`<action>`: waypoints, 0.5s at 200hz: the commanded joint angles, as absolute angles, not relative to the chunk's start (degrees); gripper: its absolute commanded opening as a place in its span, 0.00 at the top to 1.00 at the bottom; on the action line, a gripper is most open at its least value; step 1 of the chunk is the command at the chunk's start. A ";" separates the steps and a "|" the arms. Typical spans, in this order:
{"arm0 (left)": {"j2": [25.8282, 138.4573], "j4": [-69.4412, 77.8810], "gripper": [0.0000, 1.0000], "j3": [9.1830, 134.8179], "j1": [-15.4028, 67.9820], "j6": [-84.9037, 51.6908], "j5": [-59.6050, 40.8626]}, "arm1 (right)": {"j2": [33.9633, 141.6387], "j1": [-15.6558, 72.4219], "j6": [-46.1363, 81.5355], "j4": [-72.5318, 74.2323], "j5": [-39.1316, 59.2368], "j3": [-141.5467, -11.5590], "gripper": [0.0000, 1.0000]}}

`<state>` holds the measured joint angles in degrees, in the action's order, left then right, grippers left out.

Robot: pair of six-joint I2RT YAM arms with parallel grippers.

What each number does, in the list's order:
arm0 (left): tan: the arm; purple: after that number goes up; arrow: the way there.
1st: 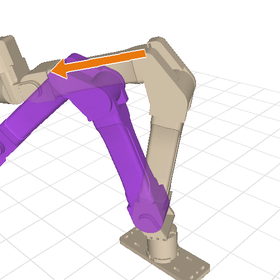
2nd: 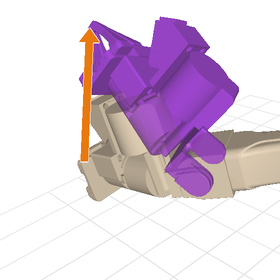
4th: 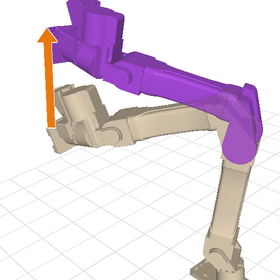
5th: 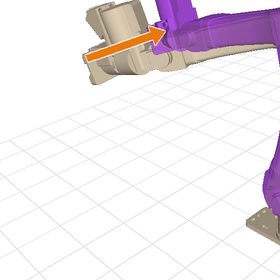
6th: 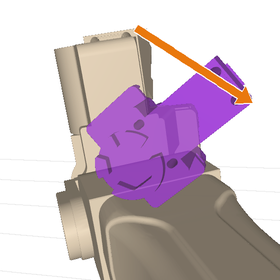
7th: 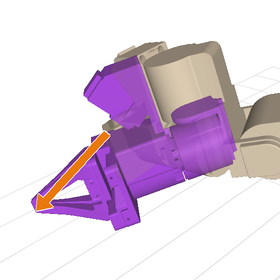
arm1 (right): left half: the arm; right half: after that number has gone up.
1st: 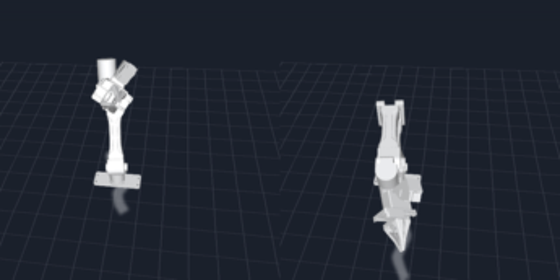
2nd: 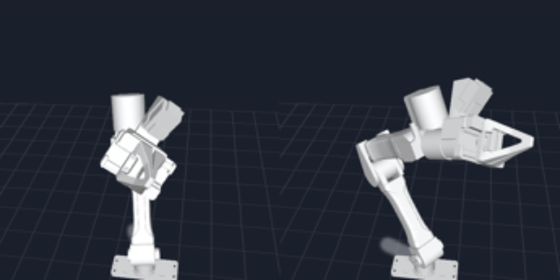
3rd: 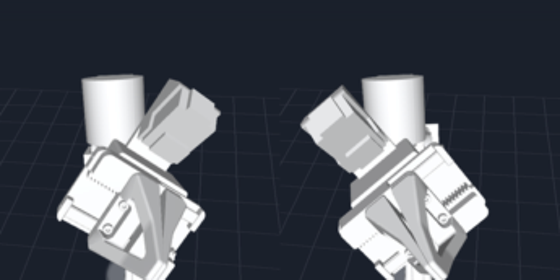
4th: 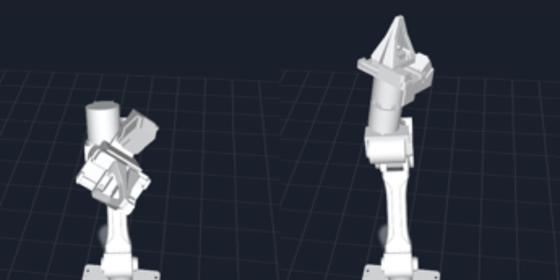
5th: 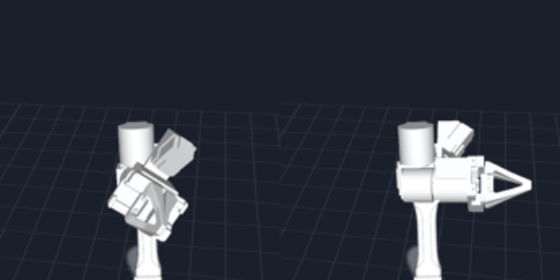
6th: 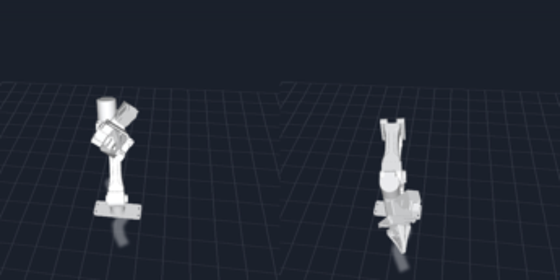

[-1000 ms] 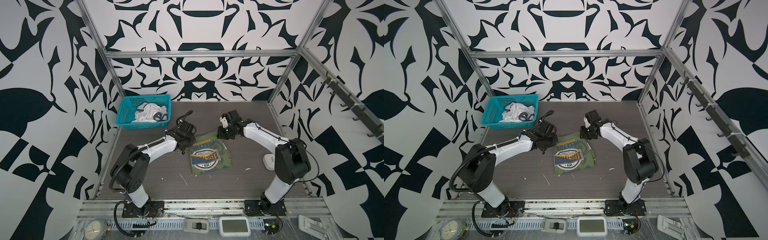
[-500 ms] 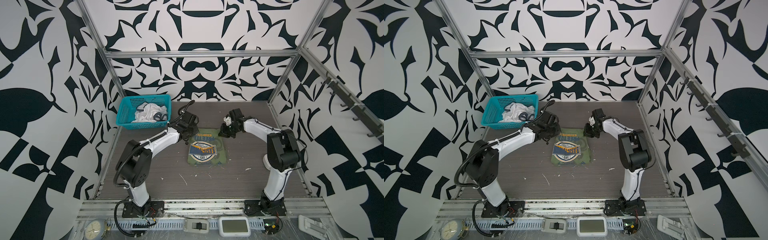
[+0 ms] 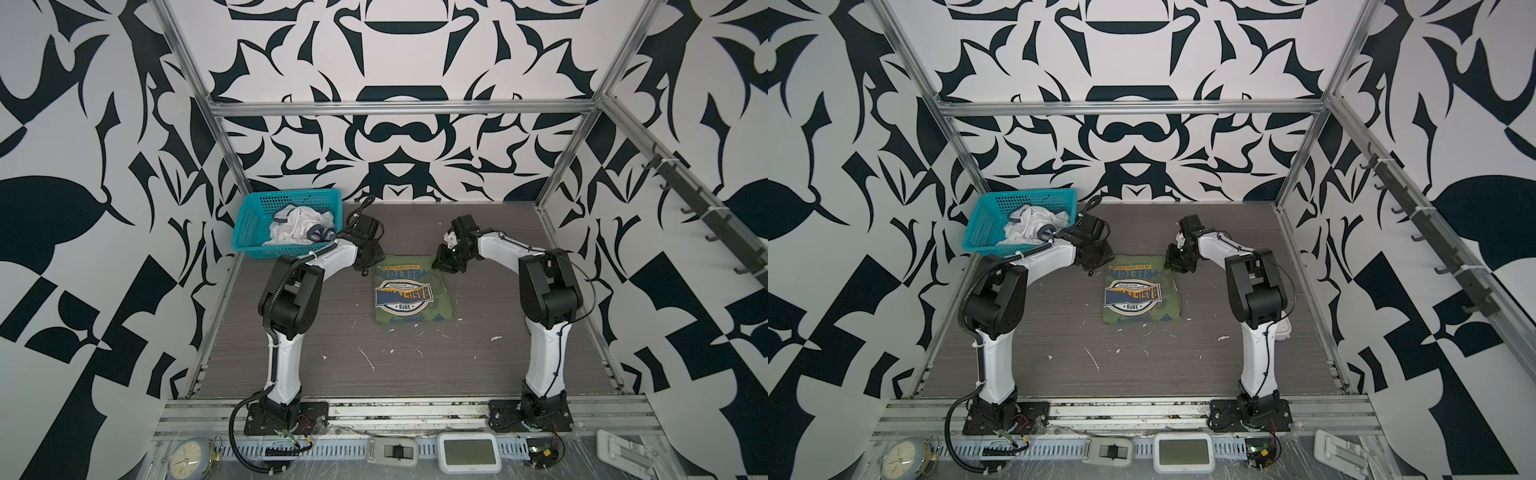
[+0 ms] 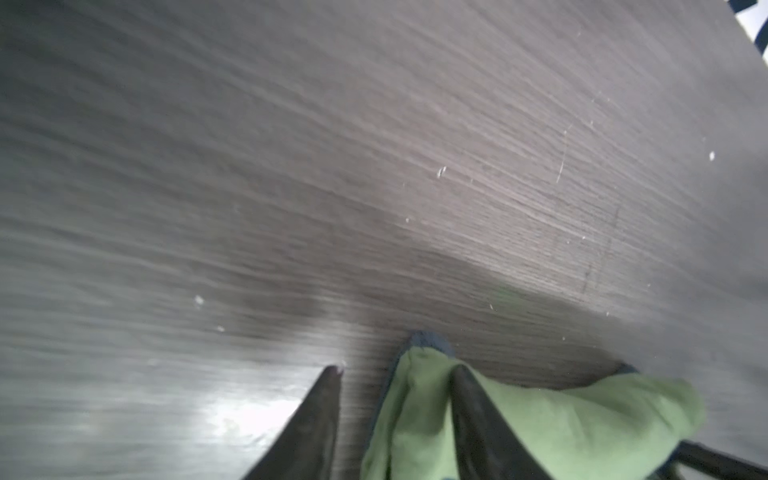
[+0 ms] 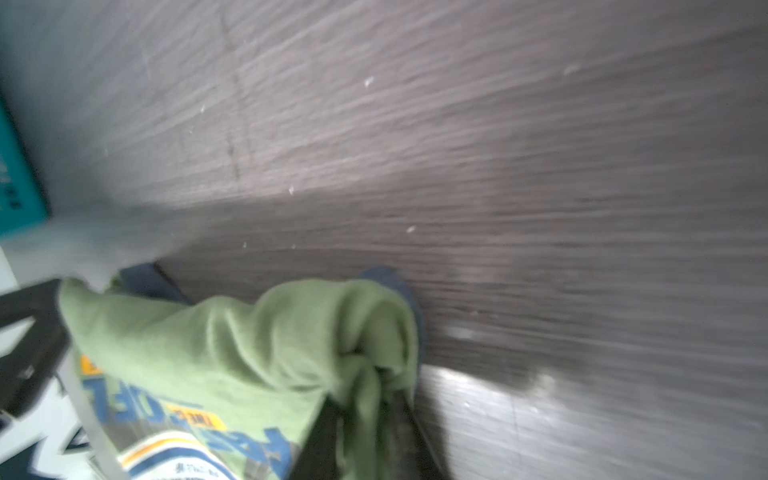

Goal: Fold and stack the tank tops

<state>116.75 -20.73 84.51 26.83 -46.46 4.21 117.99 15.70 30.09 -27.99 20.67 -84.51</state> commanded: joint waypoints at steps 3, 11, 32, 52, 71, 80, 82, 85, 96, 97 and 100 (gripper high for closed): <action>114.12 -25.45 0.43 85.78 26.82 -44.53 6.33 | 112.46 15.47 27.16 -33.44 13.66 -87.24 0.59; 112.47 -26.53 0.40 85.46 26.88 -44.17 6.98 | 111.18 15.71 26.47 -34.52 12.55 -87.36 0.57; 106.88 -27.37 0.34 82.17 27.24 -43.59 7.53 | 107.67 17.76 24.78 -35.60 11.35 -86.43 0.54; 100.80 -27.89 0.29 77.68 27.49 -43.68 8.61 | 105.22 21.90 23.89 -35.55 8.76 -85.24 0.53; 95.09 -28.42 0.25 73.25 27.39 -43.46 10.06 | 105.96 26.22 23.90 -35.57 7.89 -85.16 0.49; 92.55 -28.93 0.24 71.44 27.27 -43.09 10.96 | 107.22 28.04 24.14 -36.28 7.29 -85.65 0.43; 92.00 -29.07 0.23 71.10 27.19 -42.94 11.18 | 107.51 28.48 24.18 -36.51 7.18 -85.77 0.43; 91.15 -29.28 0.23 70.63 27.16 -42.82 11.44 | 107.95 29.08 24.14 -36.96 7.05 -86.04 0.42; 88.14 -29.92 0.21 68.63 26.88 -42.63 12.56 | 109.71 31.01 24.25 -37.81 6.65 -86.66 0.32; 87.84 -29.90 0.21 68.37 26.89 -42.58 12.65 | 109.92 31.15 24.16 -37.89 6.57 -86.75 0.31; 87.07 -30.01 0.21 67.88 26.73 -42.54 12.90 | 110.33 31.59 24.24 -38.15 6.33 -86.94 0.30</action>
<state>91.77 -26.24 72.01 27.33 -43.81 9.19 107.15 28.10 25.34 -34.24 9.10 -85.34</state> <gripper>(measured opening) 0.780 0.638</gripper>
